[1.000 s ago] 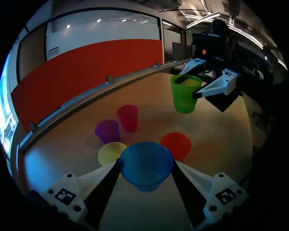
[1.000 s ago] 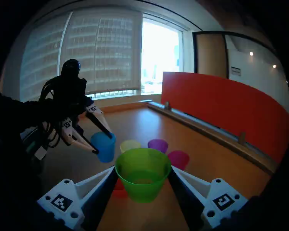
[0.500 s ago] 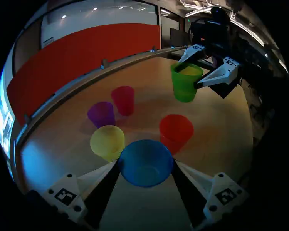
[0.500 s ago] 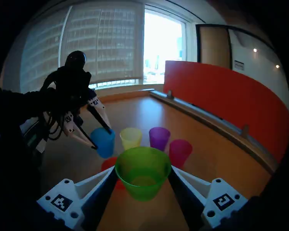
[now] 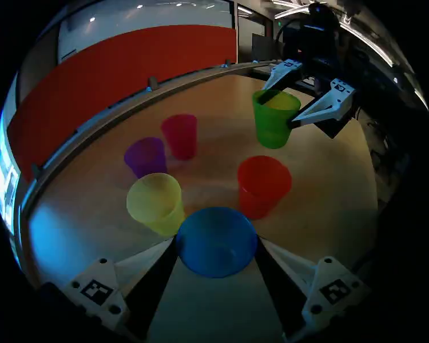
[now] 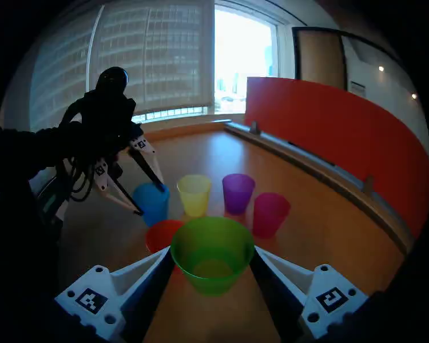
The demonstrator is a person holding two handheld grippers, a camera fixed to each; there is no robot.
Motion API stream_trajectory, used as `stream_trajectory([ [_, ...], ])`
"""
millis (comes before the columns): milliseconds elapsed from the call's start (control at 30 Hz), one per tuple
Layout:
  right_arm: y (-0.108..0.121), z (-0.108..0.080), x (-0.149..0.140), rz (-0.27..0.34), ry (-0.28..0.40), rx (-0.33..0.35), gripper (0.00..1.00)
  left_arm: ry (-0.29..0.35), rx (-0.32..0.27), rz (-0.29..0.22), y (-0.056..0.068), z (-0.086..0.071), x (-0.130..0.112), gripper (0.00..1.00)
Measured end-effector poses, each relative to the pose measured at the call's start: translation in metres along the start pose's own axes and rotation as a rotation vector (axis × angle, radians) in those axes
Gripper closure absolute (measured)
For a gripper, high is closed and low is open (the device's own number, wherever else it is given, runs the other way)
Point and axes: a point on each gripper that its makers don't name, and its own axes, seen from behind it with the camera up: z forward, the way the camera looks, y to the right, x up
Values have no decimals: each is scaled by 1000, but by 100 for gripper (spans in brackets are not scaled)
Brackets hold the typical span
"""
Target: Pour water
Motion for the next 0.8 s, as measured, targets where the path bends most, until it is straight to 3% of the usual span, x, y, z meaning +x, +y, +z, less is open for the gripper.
stream_trajectory([
  [800,9,15,-32,13,-58,-10,9,-21,-10,-11,-2,11,-13,10],
])
